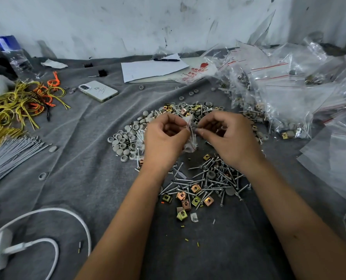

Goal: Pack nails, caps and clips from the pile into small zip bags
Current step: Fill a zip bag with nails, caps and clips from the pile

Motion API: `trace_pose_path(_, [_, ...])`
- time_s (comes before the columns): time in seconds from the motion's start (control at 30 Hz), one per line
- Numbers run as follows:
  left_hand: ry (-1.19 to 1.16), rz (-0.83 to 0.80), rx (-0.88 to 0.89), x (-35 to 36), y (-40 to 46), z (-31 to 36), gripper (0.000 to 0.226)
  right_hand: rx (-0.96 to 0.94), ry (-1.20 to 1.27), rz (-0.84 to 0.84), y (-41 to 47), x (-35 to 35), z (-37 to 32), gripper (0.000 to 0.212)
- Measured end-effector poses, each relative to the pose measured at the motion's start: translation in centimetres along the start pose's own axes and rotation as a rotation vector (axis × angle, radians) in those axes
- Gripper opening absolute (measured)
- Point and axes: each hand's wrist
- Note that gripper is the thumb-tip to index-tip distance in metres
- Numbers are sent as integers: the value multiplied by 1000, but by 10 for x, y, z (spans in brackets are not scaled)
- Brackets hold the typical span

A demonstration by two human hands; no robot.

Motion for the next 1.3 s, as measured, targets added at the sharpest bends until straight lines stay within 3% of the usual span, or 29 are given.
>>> trace_pose_path(0.3, [57,-24,64,3,-4,3,24,-52,-89,19,-4,7,-1,17])
trace_pose_path(0.4, [13,34,72,3,-2,4,22,-83,-51,-48,-4,7,-3,23])
trace_pose_path(0.53, [-116,156,52,-1,0,5,16,-159,-36,36,-2,6,-5,14])
trace_pose_path(0.63, [-193,194,47,-2,0,6,15,-177,-101,-66,-5,9,-7,26])
trace_pose_path(0.7, [-210,203,57,-3,1,6,15,-174,-112,-133,-6,11,-8,22])
trace_pose_path(0.9, [-212,182,89,-3,2,8,18,-161,-27,-84,-3,7,-5,12])
trace_pose_path(1.1, [-85,348,199,-6,-1,8,9,-166,200,110,-1,1,-4,16])
trace_pose_path(1.17, [-72,316,167,-7,0,9,19,-205,295,159,0,-1,-7,19])
trace_pose_path(1.3, [-26,12,80,-7,0,4,35,-190,421,209,-1,-2,-15,20])
Point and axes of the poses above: each hand's wrist, its own y-axis towards the middle knuckle, its own x-axis out of the palm, z = x × y, and after that the axes turned 2 degrees about -y, right-handed
